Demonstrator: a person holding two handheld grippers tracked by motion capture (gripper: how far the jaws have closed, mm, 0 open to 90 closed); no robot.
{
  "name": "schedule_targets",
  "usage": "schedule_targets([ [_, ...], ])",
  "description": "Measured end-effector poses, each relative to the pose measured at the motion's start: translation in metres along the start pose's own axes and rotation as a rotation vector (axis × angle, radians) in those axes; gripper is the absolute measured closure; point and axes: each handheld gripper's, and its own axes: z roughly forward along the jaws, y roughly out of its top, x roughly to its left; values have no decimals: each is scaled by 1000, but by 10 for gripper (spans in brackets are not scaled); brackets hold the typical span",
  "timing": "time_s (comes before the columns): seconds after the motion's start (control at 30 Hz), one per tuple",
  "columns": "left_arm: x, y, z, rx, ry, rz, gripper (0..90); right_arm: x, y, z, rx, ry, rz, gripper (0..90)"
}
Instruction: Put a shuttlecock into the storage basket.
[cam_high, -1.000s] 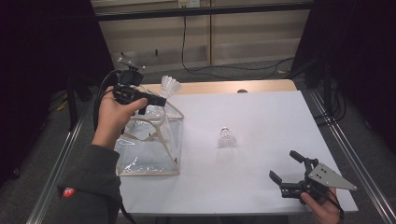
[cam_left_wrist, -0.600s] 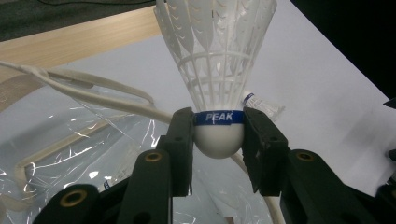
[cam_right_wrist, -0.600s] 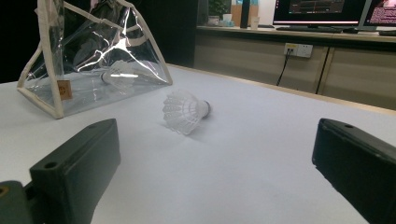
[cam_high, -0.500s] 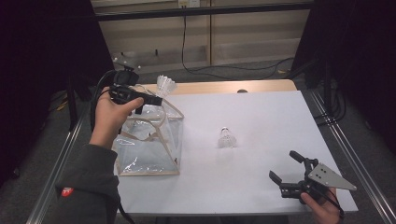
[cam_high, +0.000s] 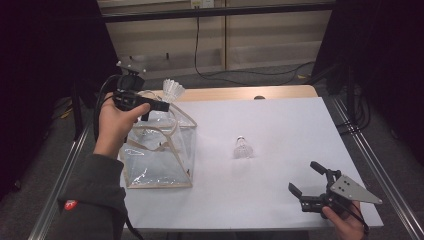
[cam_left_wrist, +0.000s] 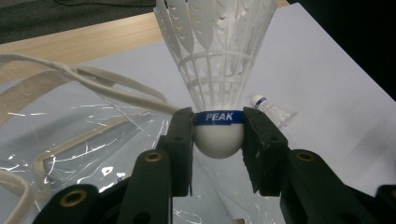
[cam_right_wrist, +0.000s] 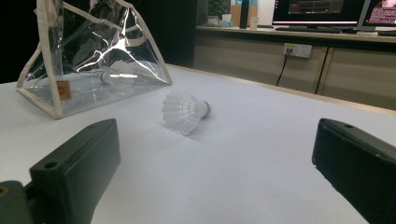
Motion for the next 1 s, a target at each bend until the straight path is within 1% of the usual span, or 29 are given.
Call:
schedule_targets([
  [0.03,1,0,-1,2,-3,3,653,0,0,0,0,1,0,10],
  [0.1,3,-1,-2,-8,-5,-6,653,0,0,0,1,1,3,10],
  [0.23,7,-3,-3,-6,8,-16,653,0,0,0,1,1,3,10],
  [0.27,8,-3,-4,-1,7,-13,653,0,0,0,1,1,3,10],
  [0.53,15,-6,-5,-9,29,-35,653,1,0,0,0,2,6,10],
  [1.0,21,-10,-5,-11,42,-53,653,0,0,0,1,2,5,10],
])
